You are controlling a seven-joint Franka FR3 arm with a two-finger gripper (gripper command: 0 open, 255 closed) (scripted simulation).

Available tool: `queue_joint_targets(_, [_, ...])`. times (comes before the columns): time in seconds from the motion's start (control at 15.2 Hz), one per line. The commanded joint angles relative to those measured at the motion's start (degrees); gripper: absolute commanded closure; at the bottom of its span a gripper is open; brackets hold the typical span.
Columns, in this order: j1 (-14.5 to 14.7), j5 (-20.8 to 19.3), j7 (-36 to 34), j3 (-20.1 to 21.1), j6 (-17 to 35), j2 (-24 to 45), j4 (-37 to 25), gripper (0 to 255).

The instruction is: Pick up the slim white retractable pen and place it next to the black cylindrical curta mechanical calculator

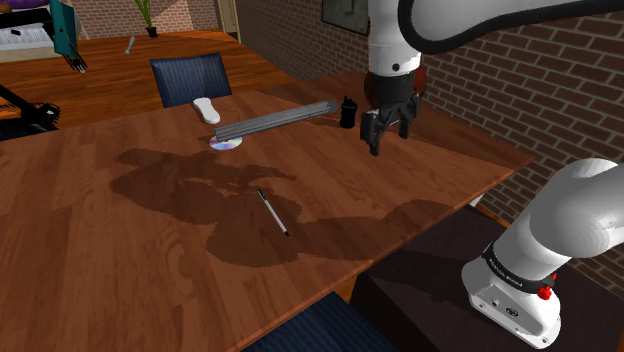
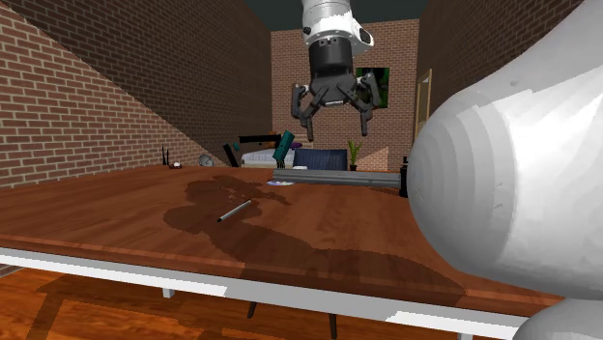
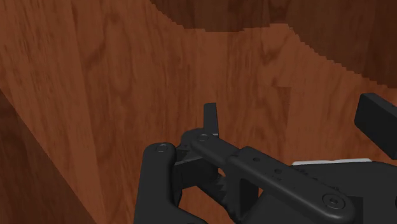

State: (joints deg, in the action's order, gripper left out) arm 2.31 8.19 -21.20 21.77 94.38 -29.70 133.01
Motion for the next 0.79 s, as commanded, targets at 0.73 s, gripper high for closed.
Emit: queue_joint_targets(0.73, [1.03,-11.12,-25.93,17.17,8.48,28.35,-16.61,0])
